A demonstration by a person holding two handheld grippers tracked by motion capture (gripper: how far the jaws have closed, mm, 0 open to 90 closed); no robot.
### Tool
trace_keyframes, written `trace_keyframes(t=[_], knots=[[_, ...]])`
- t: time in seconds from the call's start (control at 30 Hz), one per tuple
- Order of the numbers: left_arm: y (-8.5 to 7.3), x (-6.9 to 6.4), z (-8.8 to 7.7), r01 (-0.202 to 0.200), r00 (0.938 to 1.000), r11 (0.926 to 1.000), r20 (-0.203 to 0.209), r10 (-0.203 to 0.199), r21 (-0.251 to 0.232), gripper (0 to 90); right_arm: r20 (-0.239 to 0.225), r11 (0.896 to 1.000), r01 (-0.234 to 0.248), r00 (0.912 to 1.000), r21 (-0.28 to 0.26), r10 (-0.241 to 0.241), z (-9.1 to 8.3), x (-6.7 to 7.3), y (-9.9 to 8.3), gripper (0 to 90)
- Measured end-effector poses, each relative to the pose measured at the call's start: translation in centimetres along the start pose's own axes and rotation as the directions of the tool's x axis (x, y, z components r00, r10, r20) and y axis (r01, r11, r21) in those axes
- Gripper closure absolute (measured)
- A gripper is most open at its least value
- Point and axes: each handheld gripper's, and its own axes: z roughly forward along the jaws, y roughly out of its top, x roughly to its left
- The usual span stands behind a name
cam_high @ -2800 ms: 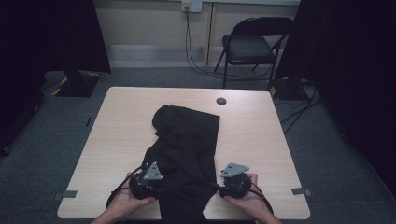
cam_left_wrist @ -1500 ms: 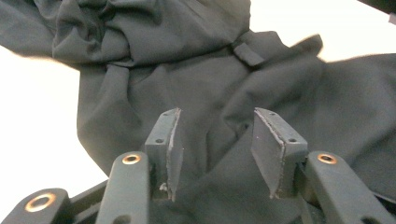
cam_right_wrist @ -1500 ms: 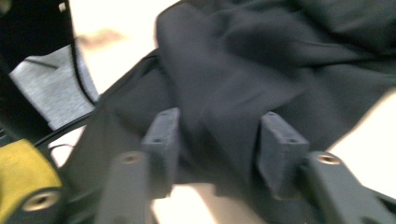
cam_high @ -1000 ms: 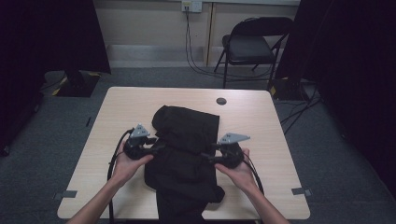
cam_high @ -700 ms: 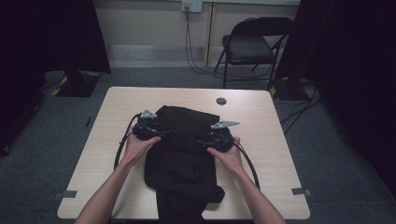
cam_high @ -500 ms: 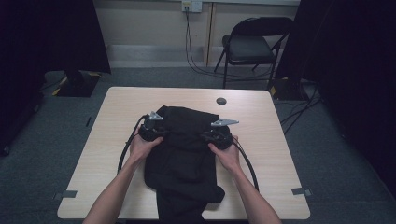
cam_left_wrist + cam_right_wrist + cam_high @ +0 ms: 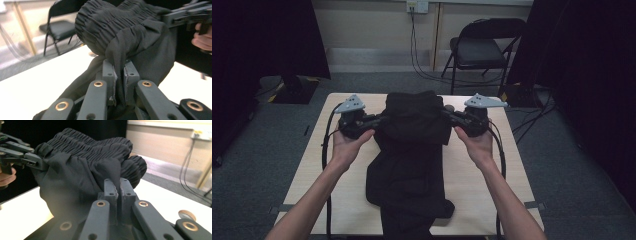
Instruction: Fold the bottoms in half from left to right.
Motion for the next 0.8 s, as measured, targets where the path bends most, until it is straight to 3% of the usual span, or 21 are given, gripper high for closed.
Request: trace_keyframes(t=[0.03,0.1,0.2,0.27,0.3,0.37,0.4,0.43,0.5,0.63,0.7,0.8], knots=[[-0.7,-0.9,-0.6,0.014,0.9998,0.9999,0.013,-0.014,0.006,83.5,-0.009,1.000,0.013,0.9999,0.004,-0.013,-0.6,0.6,-0.1,86.4],[-2.9,-2.6,-1.1,0.002,0.9995,0.9984,0.033,-0.004,0.056,83.5,-0.032,0.998,0.045,0.9985,0.034,-0.044,-1.8,2.2,-1.4,86.4],[-7.3,-4.5,-1.4,0.044,0.9953,0.9882,0.080,-0.056,0.147,83.6,-0.066,0.992,0.041,0.9973,0.121,-0.033,-2.7,4.0,-5.4,86.4],[-10.3,-5.2,-1.0,0.069,0.9922,0.9685,0.084,-0.091,0.239,83.6,-0.087,0.982,0.011,0.9962,0.191,0.006,-2.8,4.9,-9.0,86.4],[-11.6,-5.5,-0.7,0.055,0.9921,0.9573,0.093,-0.084,0.284,83.6,-0.094,0.977,-0.013,0.9950,0.214,0.034,-2.8,5.1,-10.2,86.4],[-13.7,-5.7,0.3,0.048,0.9905,0.9291,0.103,-0.092,0.367,83.6,-0.108,0.962,-0.034,0.9921,0.270,0.065,-2.6,5.9,-13.3,86.5],[-14.4,-5.7,1.0,0.042,0.9914,0.9092,0.095,-0.089,0.414,83.7,-0.114,0.952,-0.031,0.9911,0.306,0.069,-2.3,6.2,-14.6,86.5],[-15.0,-5.7,1.6,0.044,0.9937,0.8958,0.073,-0.085,0.442,83.6,-0.115,0.942,-0.027,0.9910,0.335,0.069,-1.9,6.3,-15.6,86.5],[-15.1,-5.4,2.6,0.029,0.9960,0.8818,0.061,-0.065,0.471,83.6,-0.117,0.929,-0.021,0.9907,0.370,0.069,-1.1,6.2,-16.8,86.5],[-15.7,-3.4,4.1,0.034,0.9994,0.8723,-0.022,-0.026,0.488,83.6,-0.101,0.912,0.004,0.9940,0.409,0.041,1.1,5.5,-17.7,86.6],[-15.6,-2.2,4.9,0.055,0.9982,0.8794,-0.047,-0.037,0.473,83.4,-0.092,0.904,0.034,0.9957,0.427,0.006,2.7,5.0,-18.0,86.7],[-15.2,-0.6,6.4,0.034,0.9967,0.8918,-0.081,0.003,0.451,83.2,-0.052,0.907,0.041,0.9984,0.419,-0.021,4.8,3.5,-17.5,86.8]])
